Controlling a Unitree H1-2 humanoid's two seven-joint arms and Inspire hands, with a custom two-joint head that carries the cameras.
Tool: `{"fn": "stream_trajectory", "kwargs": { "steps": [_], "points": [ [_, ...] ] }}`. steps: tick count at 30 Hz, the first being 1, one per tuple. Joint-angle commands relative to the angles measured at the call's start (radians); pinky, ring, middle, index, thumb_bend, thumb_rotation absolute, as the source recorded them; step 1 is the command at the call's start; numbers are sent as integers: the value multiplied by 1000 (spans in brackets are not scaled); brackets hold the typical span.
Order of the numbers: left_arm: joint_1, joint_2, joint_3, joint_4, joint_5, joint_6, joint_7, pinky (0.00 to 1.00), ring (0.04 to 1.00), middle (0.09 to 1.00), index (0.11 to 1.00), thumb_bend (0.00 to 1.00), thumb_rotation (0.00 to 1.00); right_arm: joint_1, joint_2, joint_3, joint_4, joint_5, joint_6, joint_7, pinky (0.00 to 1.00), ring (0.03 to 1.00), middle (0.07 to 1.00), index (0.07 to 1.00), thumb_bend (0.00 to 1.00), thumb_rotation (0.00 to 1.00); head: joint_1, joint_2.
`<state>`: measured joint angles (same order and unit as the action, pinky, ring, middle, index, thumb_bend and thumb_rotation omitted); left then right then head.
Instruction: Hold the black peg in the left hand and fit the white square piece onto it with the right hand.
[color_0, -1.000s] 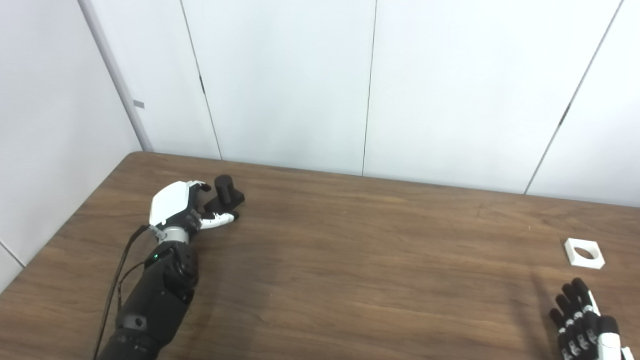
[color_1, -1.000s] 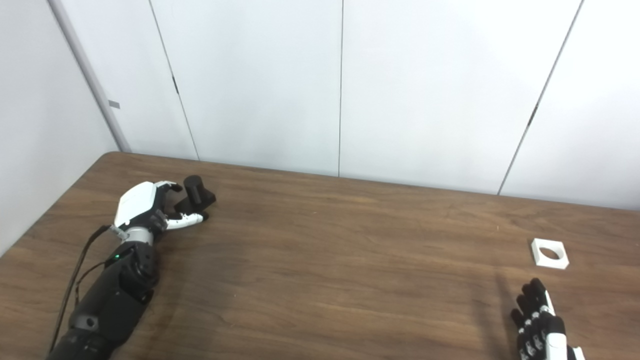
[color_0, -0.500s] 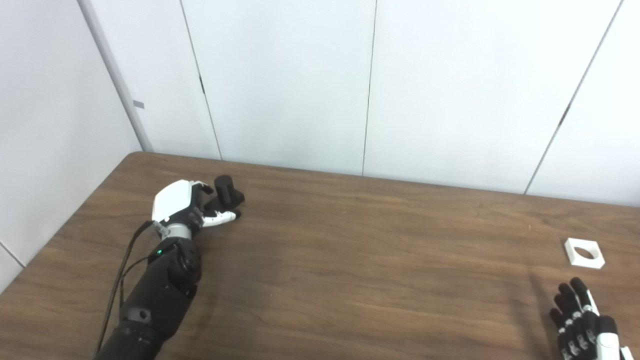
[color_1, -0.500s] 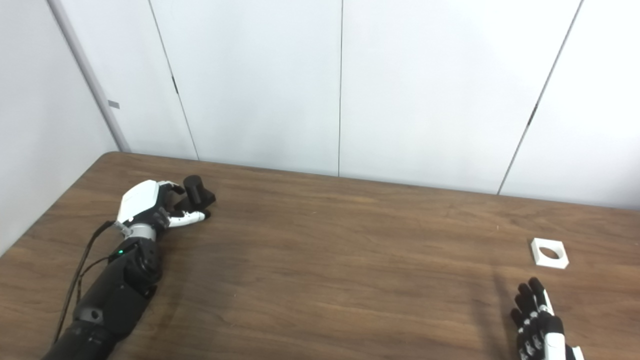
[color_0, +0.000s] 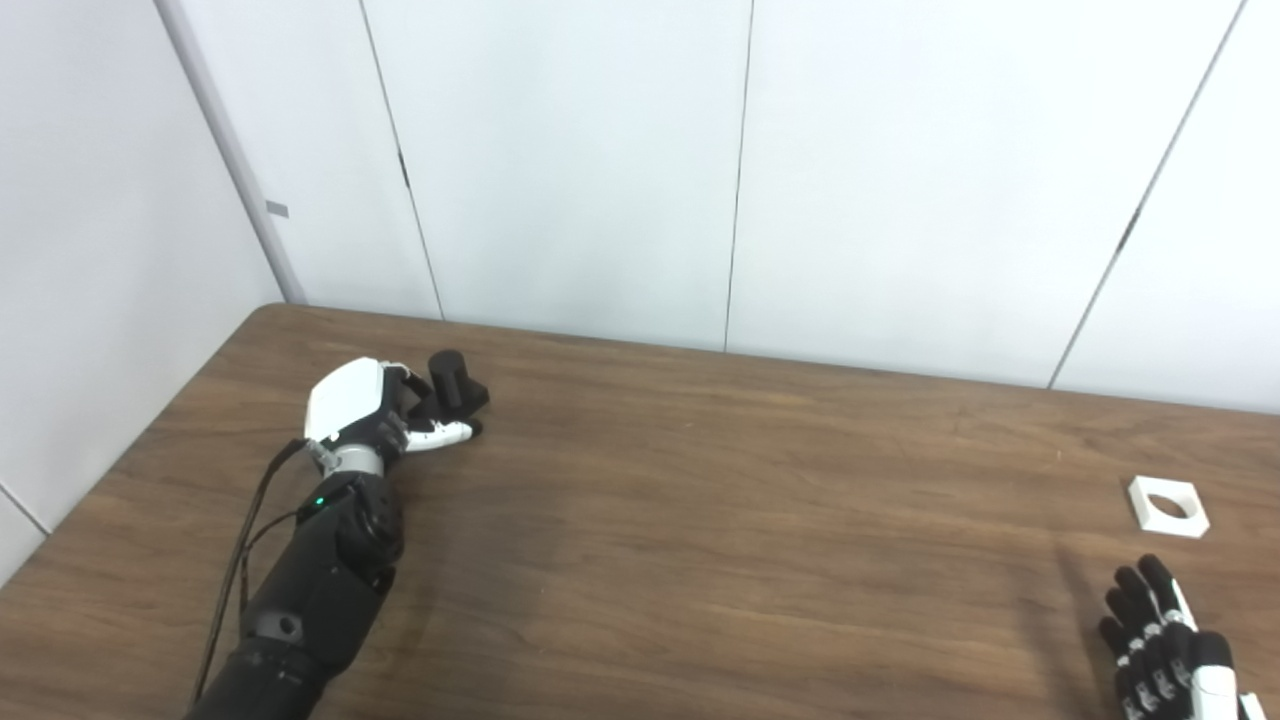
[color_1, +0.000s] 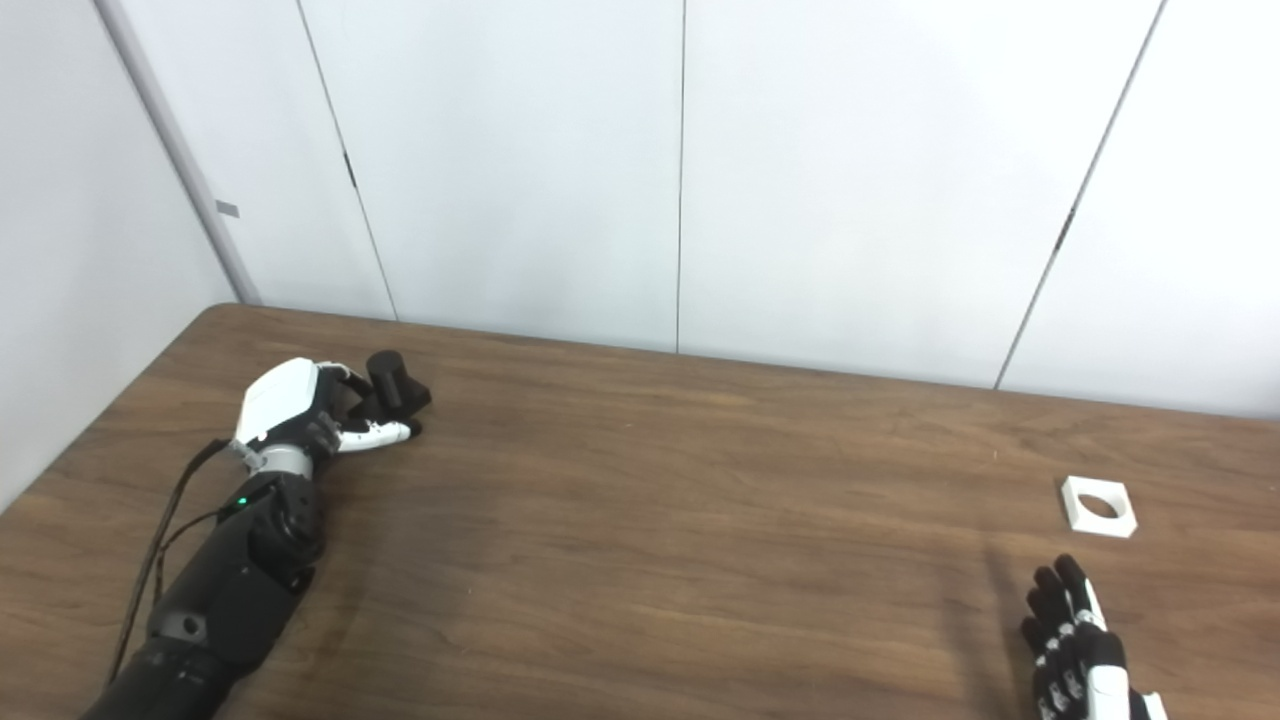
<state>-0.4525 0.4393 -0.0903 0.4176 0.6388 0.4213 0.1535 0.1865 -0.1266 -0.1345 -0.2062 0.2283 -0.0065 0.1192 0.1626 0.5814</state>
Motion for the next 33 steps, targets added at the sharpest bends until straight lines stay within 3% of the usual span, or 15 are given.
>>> {"fn": "stream_trajectory", "kwargs": {
  "steps": [1,5,9,11,14,28,33],
  "points": [
    [-47,27,6,-7,10,9,23,1000,961,883,645,810,333,26,6,5,-5,-3,7,-5,1000,990,977,970,502,1000,2,5],
    [-45,31,1,0,18,4,33,1000,955,878,629,807,322,26,6,4,-4,3,8,-3,1000,993,979,973,508,1000,1,6],
    [-41,29,13,9,0,-26,56,1000,947,864,596,788,233,26,5,4,-6,1,11,-4,1000,994,976,969,500,1000,0,9],
    [-37,28,20,11,-13,-50,72,1000,934,846,511,580,103,27,3,5,-8,2,13,-2,1000,998,981,973,508,1000,0,9],
    [-34,31,21,8,-13,-52,73,1000,917,827,490,529,64,27,1,4,-6,10,10,3,1000,1000,985,977,514,1000,0,12],
    [-23,40,6,-1,-2,-69,68,1000,870,775,487,520,46,25,6,3,-10,10,16,-3,1000,995,979,977,510,1000,-9,19],
    [19,35,-11,-70,4,-81,55,1000,864,772,487,520,48,25,11,3,-11,8,18,-8,1000,992,976,973,516,1000,-17,23]
  ]
}}
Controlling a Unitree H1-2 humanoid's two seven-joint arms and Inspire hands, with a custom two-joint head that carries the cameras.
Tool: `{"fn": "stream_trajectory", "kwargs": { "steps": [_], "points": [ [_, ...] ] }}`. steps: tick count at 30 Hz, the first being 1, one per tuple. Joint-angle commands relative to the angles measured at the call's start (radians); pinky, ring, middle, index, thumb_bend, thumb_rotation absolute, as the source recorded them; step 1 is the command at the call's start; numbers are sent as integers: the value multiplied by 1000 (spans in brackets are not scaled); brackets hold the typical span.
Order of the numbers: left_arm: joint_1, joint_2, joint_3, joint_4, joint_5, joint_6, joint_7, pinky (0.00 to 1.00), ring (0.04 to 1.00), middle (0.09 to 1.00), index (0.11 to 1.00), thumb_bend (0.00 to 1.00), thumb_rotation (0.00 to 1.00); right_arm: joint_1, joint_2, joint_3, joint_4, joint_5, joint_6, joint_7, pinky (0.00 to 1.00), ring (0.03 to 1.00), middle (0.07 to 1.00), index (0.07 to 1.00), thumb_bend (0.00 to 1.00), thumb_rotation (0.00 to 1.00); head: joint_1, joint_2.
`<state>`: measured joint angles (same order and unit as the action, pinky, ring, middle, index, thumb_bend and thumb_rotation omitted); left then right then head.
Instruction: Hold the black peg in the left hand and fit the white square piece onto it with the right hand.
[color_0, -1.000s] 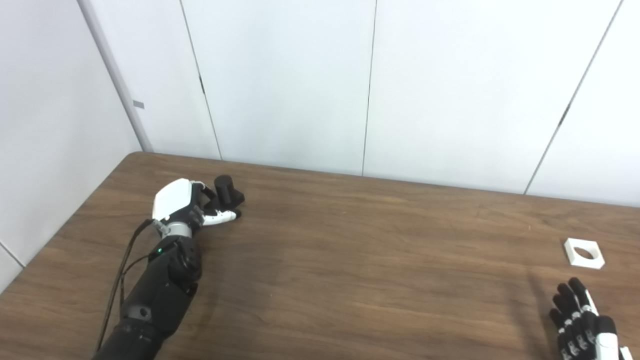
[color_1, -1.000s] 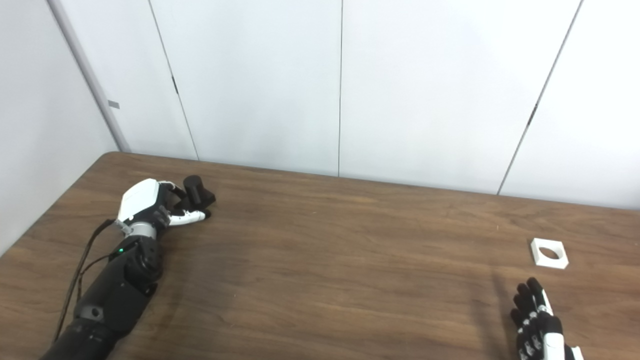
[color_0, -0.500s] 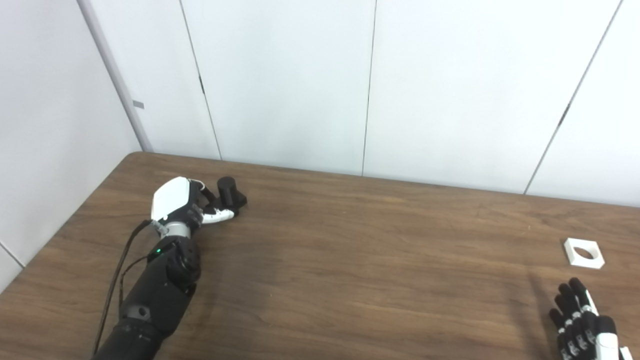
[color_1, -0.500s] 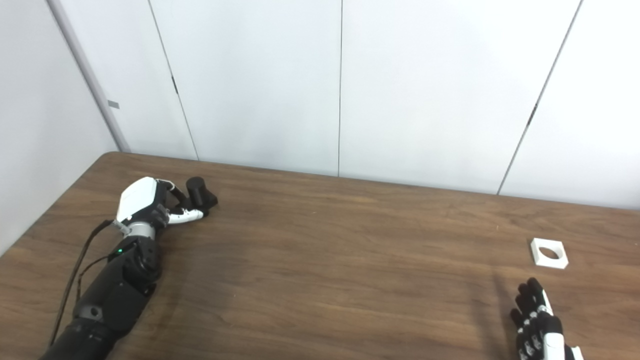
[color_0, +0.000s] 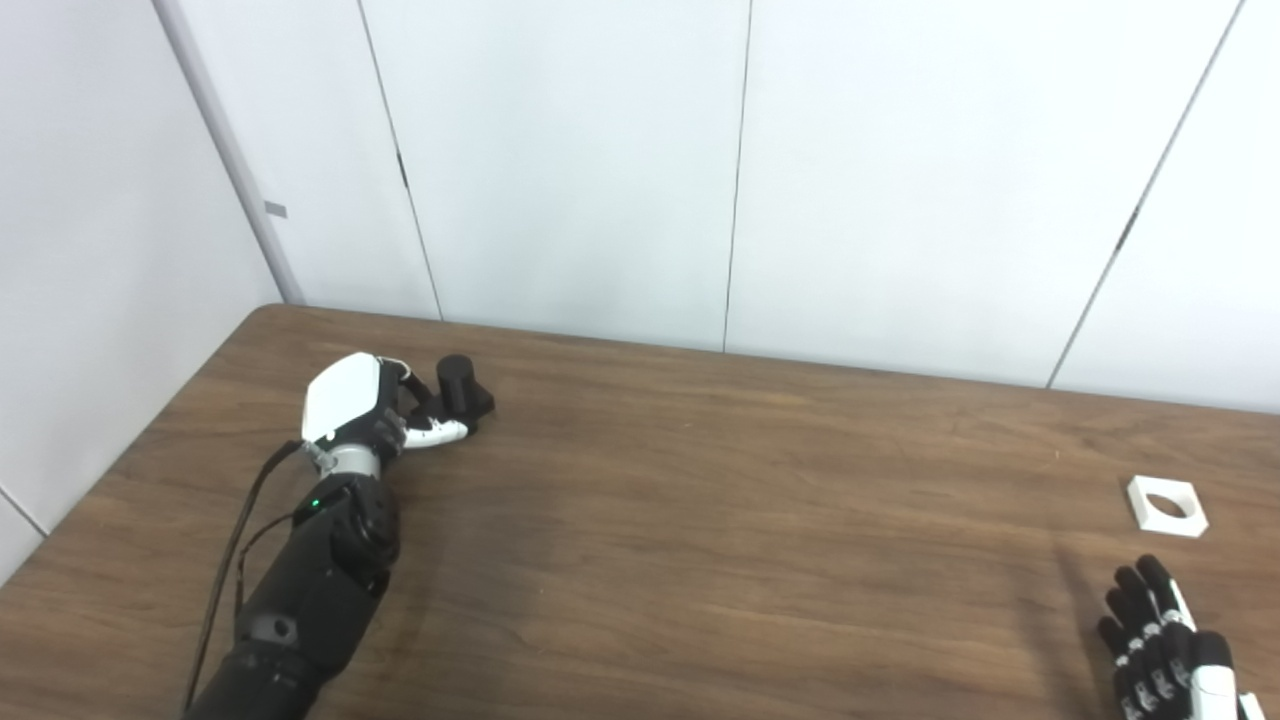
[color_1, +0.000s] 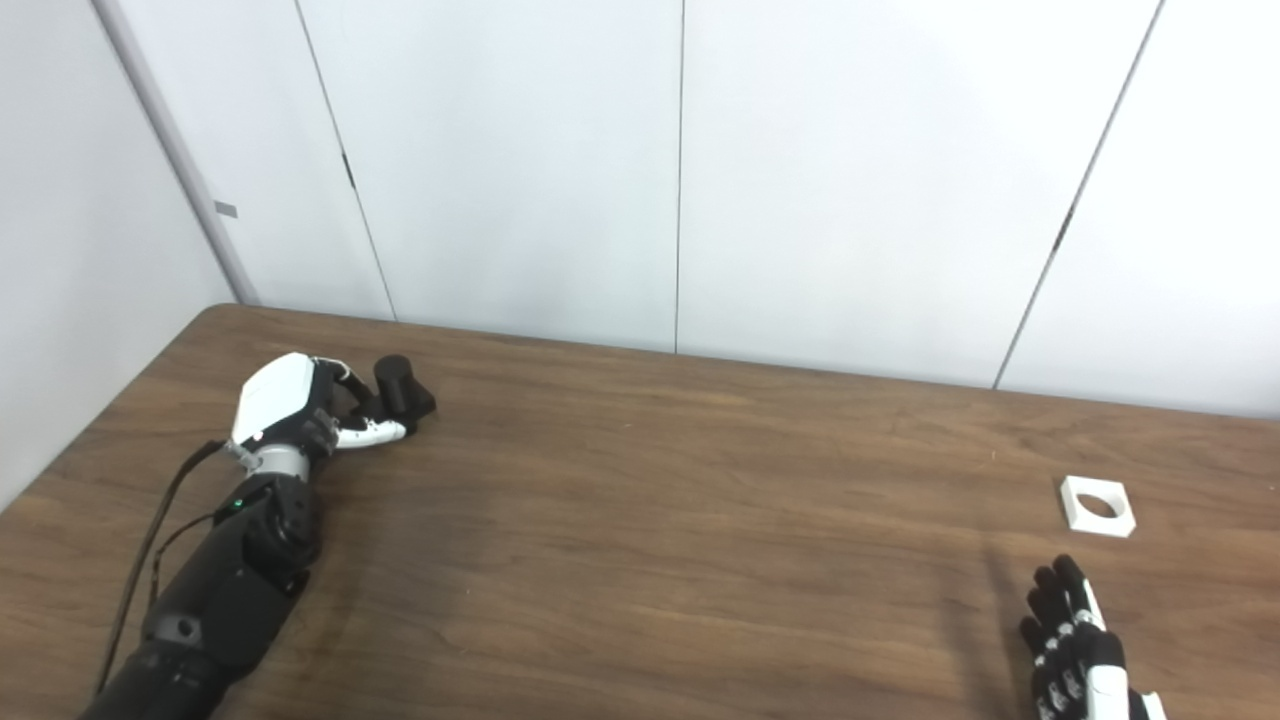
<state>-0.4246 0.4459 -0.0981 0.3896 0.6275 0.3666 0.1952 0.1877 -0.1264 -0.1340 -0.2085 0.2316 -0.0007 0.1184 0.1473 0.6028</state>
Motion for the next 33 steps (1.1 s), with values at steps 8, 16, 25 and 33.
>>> {"fn": "stream_trajectory", "kwargs": {
  "steps": [8,16,25,33],
  "points": [
    [70,-18,-5,-191,-11,-7,-31,997,862,773,486,520,48,24,9,7,-12,-10,10,-12,1000,983,969,965,545,1000,-12,10],
    [161,-52,-47,-398,28,25,-112,1000,870,783,488,518,47,19,6,15,-4,-8,-4,-2,1000,985,964,967,542,1000,-31,15],
    [260,-89,-101,-545,82,-18,-140,1000,876,789,488,517,46,5,16,29,11,-21,-14,-7,1000,974,964,961,541,1000,-69,18],
    [342,-117,-172,-671,161,-29,-203,1000,889,801,488,517,48,-6,32,49,-9,-31,12,-25,1000,979,968,972,495,1000,-106,36]
  ]
}}
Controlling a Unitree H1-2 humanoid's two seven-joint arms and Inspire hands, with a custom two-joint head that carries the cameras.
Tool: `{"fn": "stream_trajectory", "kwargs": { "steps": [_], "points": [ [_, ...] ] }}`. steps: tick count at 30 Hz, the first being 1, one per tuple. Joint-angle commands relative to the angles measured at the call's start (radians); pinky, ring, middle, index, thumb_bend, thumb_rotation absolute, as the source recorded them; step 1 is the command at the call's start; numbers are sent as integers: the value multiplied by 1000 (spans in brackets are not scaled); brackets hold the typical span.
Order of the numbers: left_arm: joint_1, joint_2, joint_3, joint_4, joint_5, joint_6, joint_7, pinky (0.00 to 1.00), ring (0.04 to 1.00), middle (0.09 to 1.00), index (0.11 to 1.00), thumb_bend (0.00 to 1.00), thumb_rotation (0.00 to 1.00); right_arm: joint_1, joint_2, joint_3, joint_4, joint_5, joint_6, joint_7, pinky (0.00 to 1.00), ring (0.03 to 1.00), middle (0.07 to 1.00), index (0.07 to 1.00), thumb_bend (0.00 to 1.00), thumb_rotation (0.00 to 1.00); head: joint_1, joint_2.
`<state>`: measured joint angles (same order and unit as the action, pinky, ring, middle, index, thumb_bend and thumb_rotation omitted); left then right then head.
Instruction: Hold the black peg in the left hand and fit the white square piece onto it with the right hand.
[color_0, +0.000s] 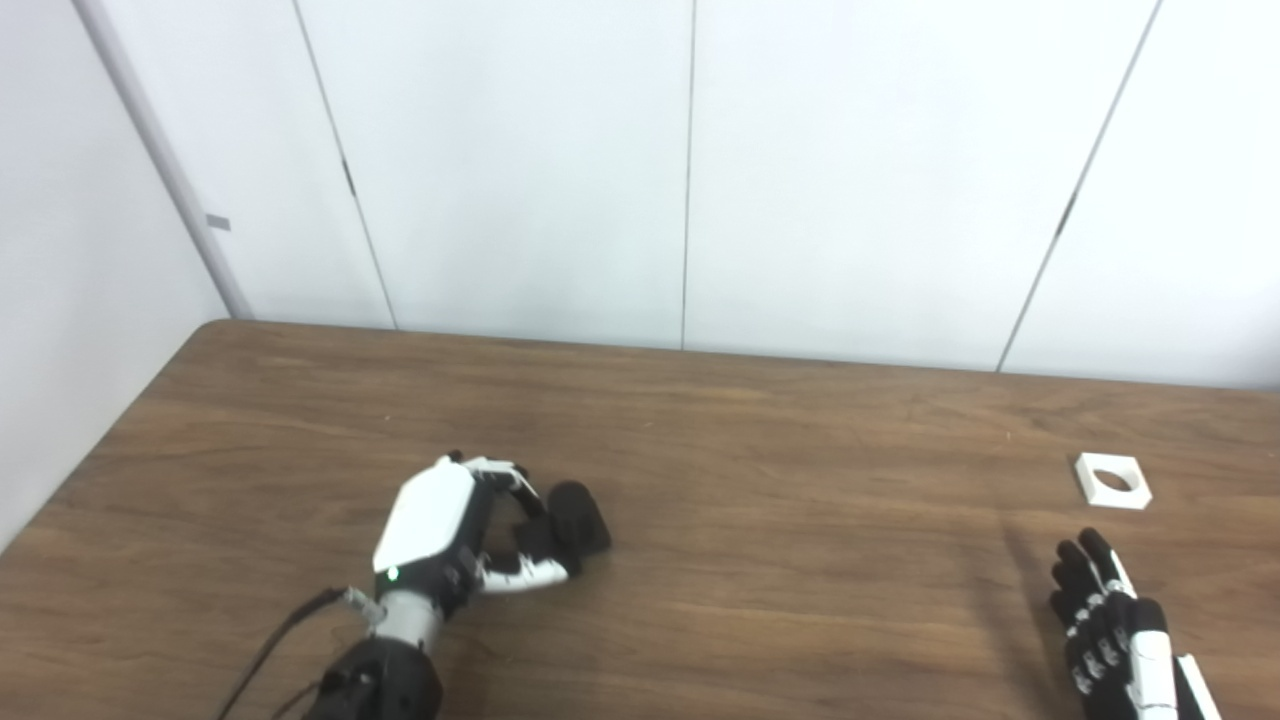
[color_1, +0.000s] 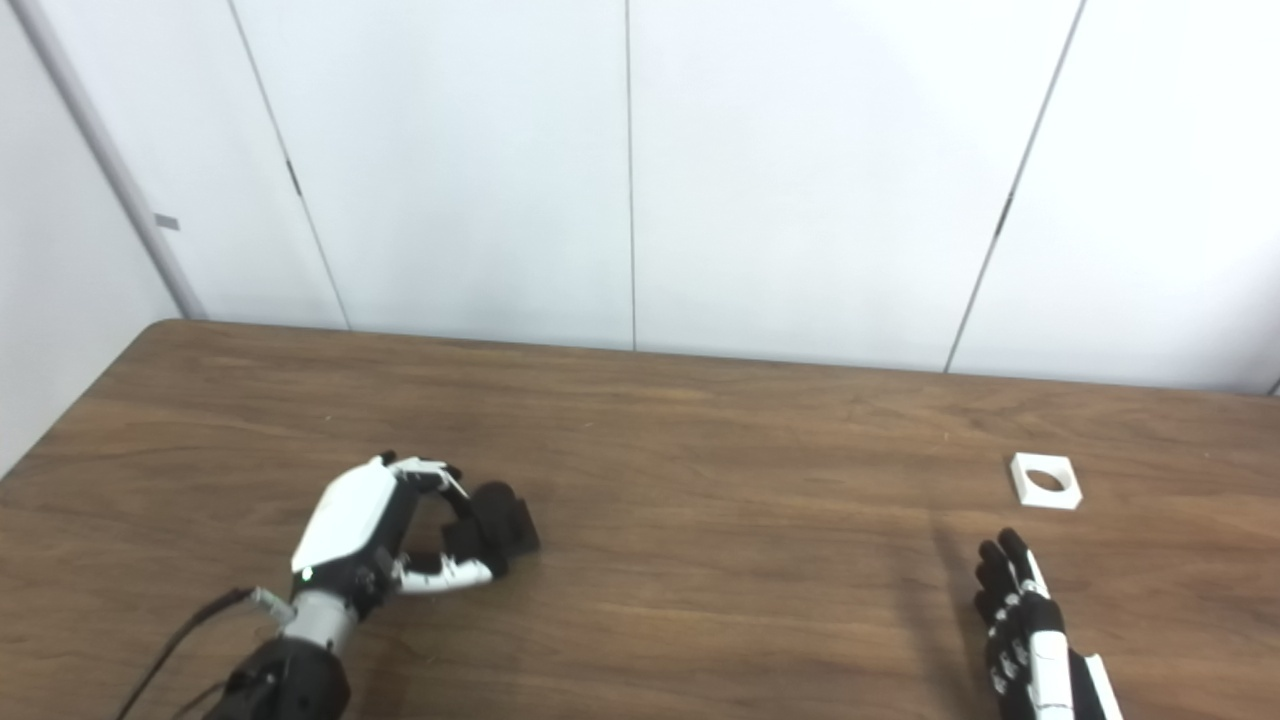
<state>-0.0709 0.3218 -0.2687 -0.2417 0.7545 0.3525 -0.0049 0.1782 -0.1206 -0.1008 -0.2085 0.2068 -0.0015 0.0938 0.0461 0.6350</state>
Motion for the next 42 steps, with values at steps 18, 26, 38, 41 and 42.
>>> {"fn": "stream_trajectory", "kwargs": {
  "steps": [18,26,38,41,42],
  "points": [
    [120,-88,-121,-107,167,-119,-60,1000,906,809,487,520,48,1,36,60,-78,-10,59,-55,997,947,948,959,512,1000,-83,73],
    [140,-96,-153,-93,178,-158,-76,1000,907,811,487,519,48,0,35,66,-123,-30,105,-72,993,950,950,962,504,1000,-114,107],
    [136,-102,-173,-93,185,-165,-124,1000,907,811,488,519,49,-26,26,47,-163,-69,151,-106,963,928,931,931,501,992,-147,125],
    [132,-103,-168,-94,181,-163,-134,1000,904,809,488,519,48,-43,12,40,-176,-90,160,-111,944,916,915,907,512,880,-171,121],
    [132,-103,-166,-96,181,-162,-139,1000,904,808,488,519,48,-48,9,37,-182,-93,165,-112,938,911,910,901,499,852,-183,117]
  ]
}}
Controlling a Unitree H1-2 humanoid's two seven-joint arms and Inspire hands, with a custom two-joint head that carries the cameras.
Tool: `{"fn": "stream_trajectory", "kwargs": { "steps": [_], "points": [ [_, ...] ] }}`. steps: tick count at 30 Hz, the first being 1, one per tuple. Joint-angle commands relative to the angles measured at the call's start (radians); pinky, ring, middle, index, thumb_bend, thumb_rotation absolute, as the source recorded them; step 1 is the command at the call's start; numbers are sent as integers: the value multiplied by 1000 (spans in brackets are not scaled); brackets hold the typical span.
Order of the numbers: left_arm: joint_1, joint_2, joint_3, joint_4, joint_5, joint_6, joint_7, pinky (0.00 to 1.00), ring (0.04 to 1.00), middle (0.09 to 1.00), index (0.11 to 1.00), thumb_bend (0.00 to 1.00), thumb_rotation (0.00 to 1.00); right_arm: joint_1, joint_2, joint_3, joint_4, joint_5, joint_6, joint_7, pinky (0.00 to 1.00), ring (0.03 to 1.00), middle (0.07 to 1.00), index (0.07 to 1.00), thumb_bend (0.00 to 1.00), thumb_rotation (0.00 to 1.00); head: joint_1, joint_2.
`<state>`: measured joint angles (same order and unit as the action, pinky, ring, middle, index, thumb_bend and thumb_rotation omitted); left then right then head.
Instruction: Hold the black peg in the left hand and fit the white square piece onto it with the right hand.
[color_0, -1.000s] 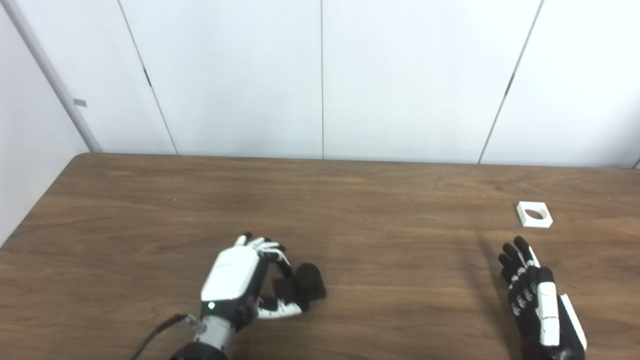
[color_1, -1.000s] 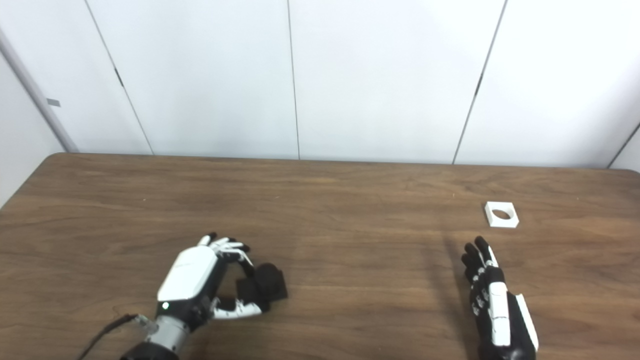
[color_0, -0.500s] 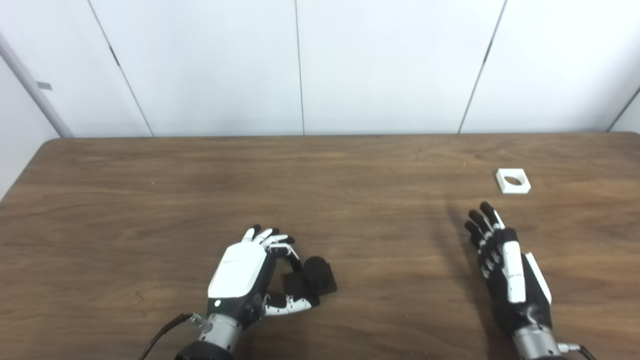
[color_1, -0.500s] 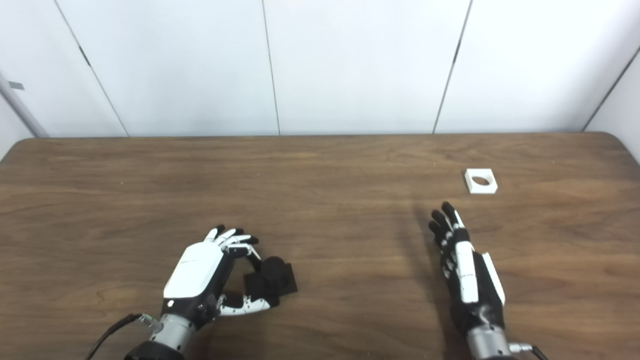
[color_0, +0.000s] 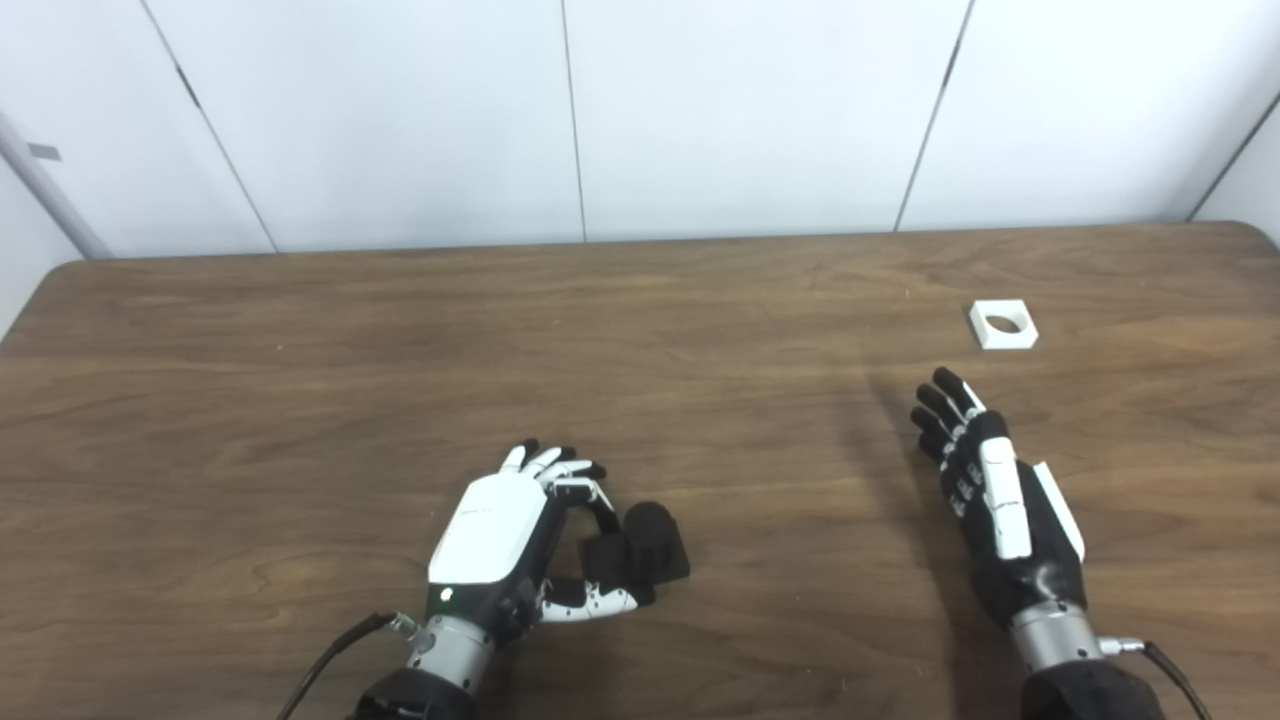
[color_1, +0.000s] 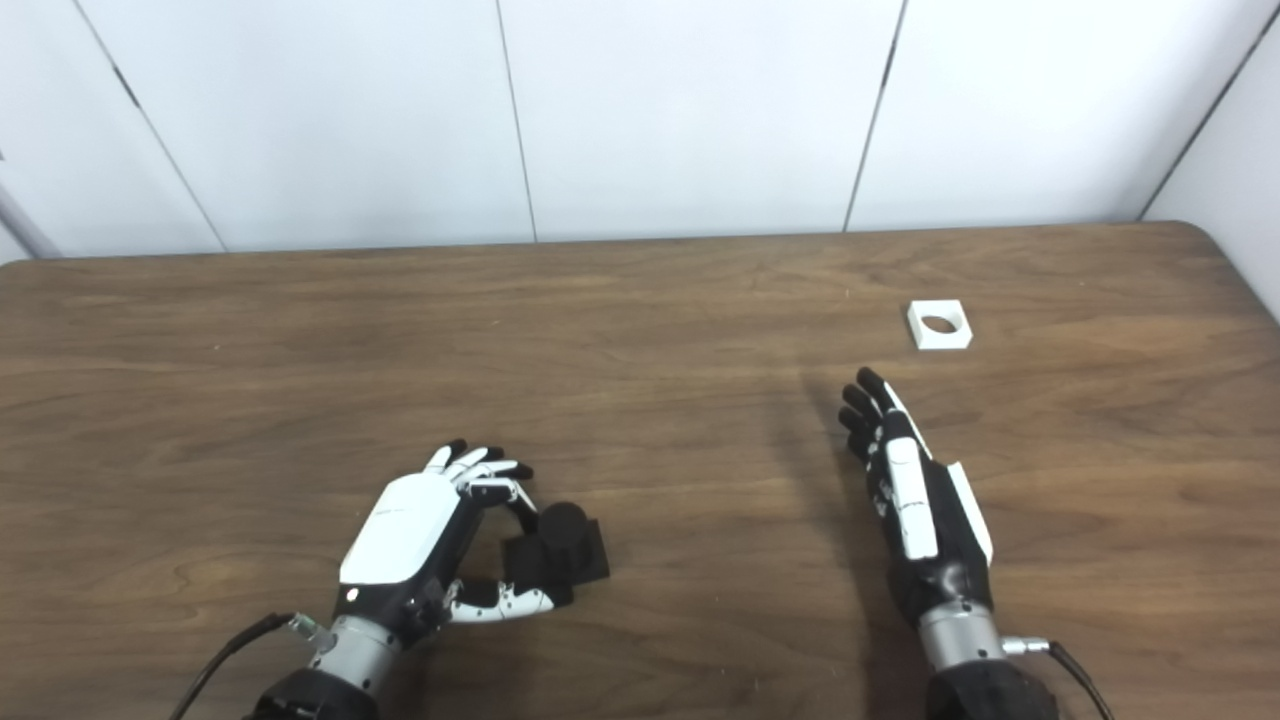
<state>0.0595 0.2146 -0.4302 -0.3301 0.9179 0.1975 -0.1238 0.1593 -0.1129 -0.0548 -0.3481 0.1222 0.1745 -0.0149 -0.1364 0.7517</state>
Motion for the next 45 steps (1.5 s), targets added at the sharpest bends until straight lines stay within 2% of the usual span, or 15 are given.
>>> {"fn": "stream_trajectory", "kwargs": {
  "steps": [1,5,6,8,11,13,16,19,22,26,33,36,41,45],
  "points": [
    [1,4,-2,-9,19,-4,-26,1000,904,808,488,519,48,-37,-1,-15,-52,-11,3,-7,937,908,906,897,491,832,-8,-3],
    [1,6,6,-11,24,-3,-39,1000,901,807,488,519,48,-67,-6,-44,-88,-21,62,-21,904,906,909,875,508,615,-47,-18],
    [1,6,9,-11,22,-4,-40,1000,901,807,488,519,47,-78,-7,-54,-100,-33,77,-33,898,906,912,872,512,586,-66,-24],
    [1,6,13,-9,17,-5,-41,1000,901,809,488,519,47,-93,-7,-68,-111,-48,91,-45,841,883,902,847,561,455,-85,-31],
    [-1,9,16,-8,12,-12,-45,1000,901,810,488,519,46,-123,-46,-81,-108,-125,83,-55,783,868,884,830,648,406,-112,-41],
    [-3,11,20,-3,11,-21,-41,1000,896,807,487,519,46,-146,-80,-86,-104,-191,86,-58,826,872,876,821,670,389,-143,-51],
    [-3,10,29,9,-4,-40,-28,1000,889,801,487,519,46,-186,-120,-101,-111,-243,125,-56,882,876,871,800,722,358,-175,-58],
    [0,10,37,15,-13,-48,-24,1000,885,798,487,519,46,-226,-172,-108,-101,-282,147,-39,900,899,874,784,734,290,-204,-70],
    [3,11,47,20,-20,-56,-21,1000,885,798,487,519,45,-264,-240,-98,-80,-354,177,-16,875,908,885,752,751,305,-227,-82],
    [3,15,55,19,-13,-60,-29,1000,880,797,487,518,45,-321,-320,-70,-27,-453,192,6,893,913,891,712,772,279,-242,-90],
    [6,13,66,10,-17,-65,-38,996,874,793,487,518,45,-438,-468,24,102,-620,210,85,930,937,914,693,844,253,-251,-98],
    [7,12,71,10,-20,-70,-39,996,872,791,487,518,44,-496,-509,58,172,-644,212,136,891,974,935,696,881,219,-249,-97],
    [13,13,76,4,-21,-74,-42,997,870,791,487,518,44,-582,-557,130,272,-698,221,209,972,1000,971,708,909,203,-249,-94],
    [16,12,82,1,-22,-77,-47,999,871,791,487,518,44,-638,-573,178,338,-730,225,258,986,1000,975,723,907,190,-249,-91]
  ]
}}
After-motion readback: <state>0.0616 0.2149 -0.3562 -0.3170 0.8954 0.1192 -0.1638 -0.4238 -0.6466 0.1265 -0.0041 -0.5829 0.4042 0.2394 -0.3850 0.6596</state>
